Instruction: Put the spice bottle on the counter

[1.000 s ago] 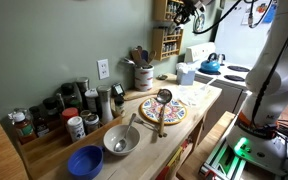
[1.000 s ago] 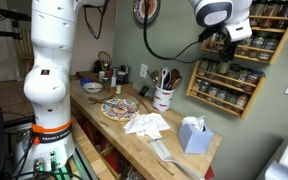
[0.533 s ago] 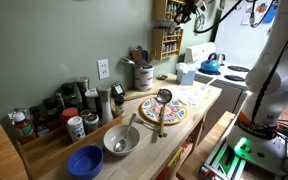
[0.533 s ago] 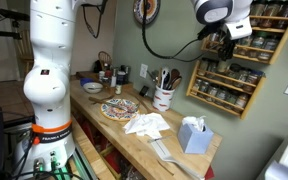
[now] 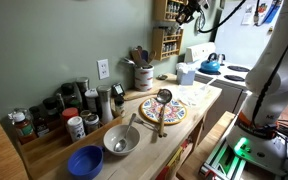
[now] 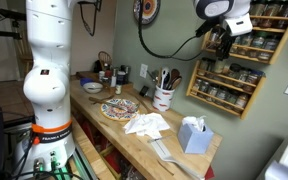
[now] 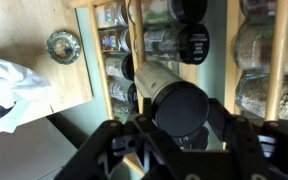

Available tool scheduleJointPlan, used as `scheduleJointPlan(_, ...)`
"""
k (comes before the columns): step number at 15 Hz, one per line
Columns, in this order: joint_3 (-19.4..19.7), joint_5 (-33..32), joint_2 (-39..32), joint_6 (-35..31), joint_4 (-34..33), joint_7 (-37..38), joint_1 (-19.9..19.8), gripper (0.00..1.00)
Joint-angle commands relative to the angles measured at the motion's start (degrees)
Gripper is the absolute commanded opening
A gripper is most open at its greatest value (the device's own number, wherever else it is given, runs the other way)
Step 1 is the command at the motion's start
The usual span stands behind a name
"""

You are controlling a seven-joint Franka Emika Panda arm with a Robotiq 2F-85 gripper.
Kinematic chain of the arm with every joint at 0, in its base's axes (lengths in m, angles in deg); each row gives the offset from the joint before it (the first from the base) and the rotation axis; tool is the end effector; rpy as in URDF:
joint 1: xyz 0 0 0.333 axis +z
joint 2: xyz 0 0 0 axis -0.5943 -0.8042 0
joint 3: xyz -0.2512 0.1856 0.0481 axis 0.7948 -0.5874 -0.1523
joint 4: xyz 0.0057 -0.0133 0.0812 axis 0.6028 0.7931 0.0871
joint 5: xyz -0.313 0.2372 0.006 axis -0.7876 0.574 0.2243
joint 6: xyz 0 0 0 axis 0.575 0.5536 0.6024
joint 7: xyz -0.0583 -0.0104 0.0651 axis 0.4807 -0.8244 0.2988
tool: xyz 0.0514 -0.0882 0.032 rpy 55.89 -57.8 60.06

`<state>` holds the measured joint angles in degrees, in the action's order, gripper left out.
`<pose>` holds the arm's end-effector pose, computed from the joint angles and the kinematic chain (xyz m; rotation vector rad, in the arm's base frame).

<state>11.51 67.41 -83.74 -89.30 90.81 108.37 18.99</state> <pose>0.5237 -0.3281 0.6344 -1.7700 1.7540 -0.6183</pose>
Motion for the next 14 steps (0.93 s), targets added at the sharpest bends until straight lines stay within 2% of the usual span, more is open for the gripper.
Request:
scheduleJointPlan(1, 0.2, -4.5, 3.6, 3.5, 3.5, -0.9, 0.1, 0.32)
scheduleJointPlan(7, -0.3, -14.0, 6.9, 7.5, 8.3, -1.1, 0.6, 0.32)
scheduleJointPlan(14, -2.5, -18.0, 8.4, 9.0, 15.1, -5.3, 2.3, 0.32)
